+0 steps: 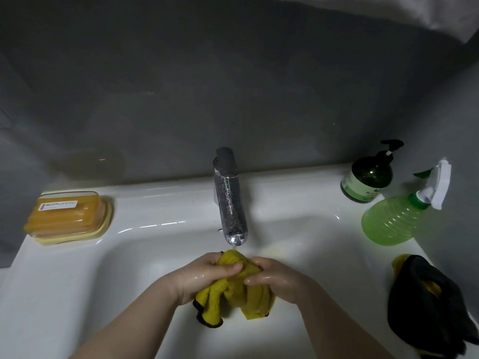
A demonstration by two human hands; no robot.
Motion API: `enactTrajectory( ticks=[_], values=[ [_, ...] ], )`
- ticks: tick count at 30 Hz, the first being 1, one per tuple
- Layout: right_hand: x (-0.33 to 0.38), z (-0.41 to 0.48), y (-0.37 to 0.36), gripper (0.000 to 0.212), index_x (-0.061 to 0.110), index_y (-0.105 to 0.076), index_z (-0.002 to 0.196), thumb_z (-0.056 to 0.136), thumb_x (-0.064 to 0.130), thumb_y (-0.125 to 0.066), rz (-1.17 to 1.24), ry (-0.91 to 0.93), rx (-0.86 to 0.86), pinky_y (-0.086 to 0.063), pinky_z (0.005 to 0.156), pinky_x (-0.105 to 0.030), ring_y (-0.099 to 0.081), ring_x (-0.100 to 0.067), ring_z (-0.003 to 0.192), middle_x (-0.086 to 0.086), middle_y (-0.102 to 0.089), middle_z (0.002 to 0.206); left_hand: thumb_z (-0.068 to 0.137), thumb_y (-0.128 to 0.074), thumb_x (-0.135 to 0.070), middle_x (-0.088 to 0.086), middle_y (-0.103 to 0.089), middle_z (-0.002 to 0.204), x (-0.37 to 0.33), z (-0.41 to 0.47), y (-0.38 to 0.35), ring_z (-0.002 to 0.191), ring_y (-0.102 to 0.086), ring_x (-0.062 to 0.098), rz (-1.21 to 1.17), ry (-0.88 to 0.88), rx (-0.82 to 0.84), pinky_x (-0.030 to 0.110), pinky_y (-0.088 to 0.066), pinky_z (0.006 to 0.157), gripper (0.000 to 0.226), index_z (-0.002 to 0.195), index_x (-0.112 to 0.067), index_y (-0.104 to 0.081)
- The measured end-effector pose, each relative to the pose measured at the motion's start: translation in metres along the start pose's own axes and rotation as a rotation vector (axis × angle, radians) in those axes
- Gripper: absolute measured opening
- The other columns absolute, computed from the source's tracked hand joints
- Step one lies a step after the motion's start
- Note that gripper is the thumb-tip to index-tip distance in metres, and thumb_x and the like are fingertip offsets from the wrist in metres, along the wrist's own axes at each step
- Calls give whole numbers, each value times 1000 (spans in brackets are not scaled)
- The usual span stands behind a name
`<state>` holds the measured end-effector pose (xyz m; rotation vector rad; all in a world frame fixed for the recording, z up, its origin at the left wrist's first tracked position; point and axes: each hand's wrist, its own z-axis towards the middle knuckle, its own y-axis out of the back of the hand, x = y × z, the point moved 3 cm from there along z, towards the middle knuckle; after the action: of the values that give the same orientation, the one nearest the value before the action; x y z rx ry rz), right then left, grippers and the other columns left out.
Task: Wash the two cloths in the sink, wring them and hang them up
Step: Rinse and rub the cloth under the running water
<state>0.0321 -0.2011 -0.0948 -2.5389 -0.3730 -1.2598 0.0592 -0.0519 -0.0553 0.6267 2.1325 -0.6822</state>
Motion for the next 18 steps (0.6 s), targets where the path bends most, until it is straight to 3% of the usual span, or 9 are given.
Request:
enactTrajectory(
  ticks=[4,6,8,10,12,14,15,16,18],
  values=[
    [4,-4,8,37,2,-55,102,70,19,-58,174,64,5,-49,74,-33,-61,-23,81,-13,-61,91,88,-53,-24,-1,-74,69,9,-3,26,63,-69,10,-3,47,-200,20,-55,62,20,82,-11,-67],
    [11,0,1,26,0,-58,97,77,17,-61,283,146,-150,-51,68,-27,-63,-17,73,-10,-62,85,88,-54,-17,3,-73,65,11,0,32,58,-68,12,-86,6,-285,19,-55,57,19,76,-8,-67],
    [16,5,-10,4,8,-61,86,84,11,-59,194,209,-350,-51,62,-18,-62,-12,69,-3,-64,78,84,-60,-6,3,-70,59,7,2,37,53,-65,13,-127,-50,-397,18,-53,52,13,71,-7,-63],
    [19,6,-16,21,27,-57,70,83,10,-58,-54,229,-588,-46,57,-14,-58,-10,68,6,-60,72,76,-66,4,3,-63,61,2,5,43,57,-60,17,58,-90,-557,17,-49,53,19,67,-10,-57],
    [20,3,-17,31,34,-49,64,81,9,-56,-200,246,-786,-41,61,-21,-55,-14,74,5,-57,75,73,-67,3,-2,-52,61,-3,8,43,60,-50,18,439,-115,-713,12,-38,51,33,63,-18,-44],
    [19,0,-16,32,34,-46,62,80,8,-53,-217,225,-871,-38,67,-22,-54,-16,77,4,-57,79,71,-69,-6,-6,-46,57,-5,9,34,53,-45,14,683,-75,-690,15,-33,43,37,61,-21,-37],
    [19,1,-12,32,32,-45,62,79,7,-53,-200,193,-870,-38,66,-22,-53,-17,77,3,-56,76,70,-72,-9,-7,-47,53,-2,11,32,47,-47,10,663,-43,-606,16,-34,39,38,61,-20,-37],
    [20,1,-7,31,30,-45,62,79,6,-53,-166,166,-846,-38,62,-21,-53,-17,76,3,-55,72,69,-75,-9,-7,-51,49,1,12,31,41,-49,6,539,-7,-488,15,-36,37,37,60,-18,-40],
    [23,0,-4,28,24,-45,62,80,5,-52,-90,144,-750,-38,52,-17,-50,-16,69,3,-50,64,72,-72,-16,1,-62,53,-2,6,25,45,-59,5,56,0,-318,14,-46,45,25,62,-13,-49]
  ],
)
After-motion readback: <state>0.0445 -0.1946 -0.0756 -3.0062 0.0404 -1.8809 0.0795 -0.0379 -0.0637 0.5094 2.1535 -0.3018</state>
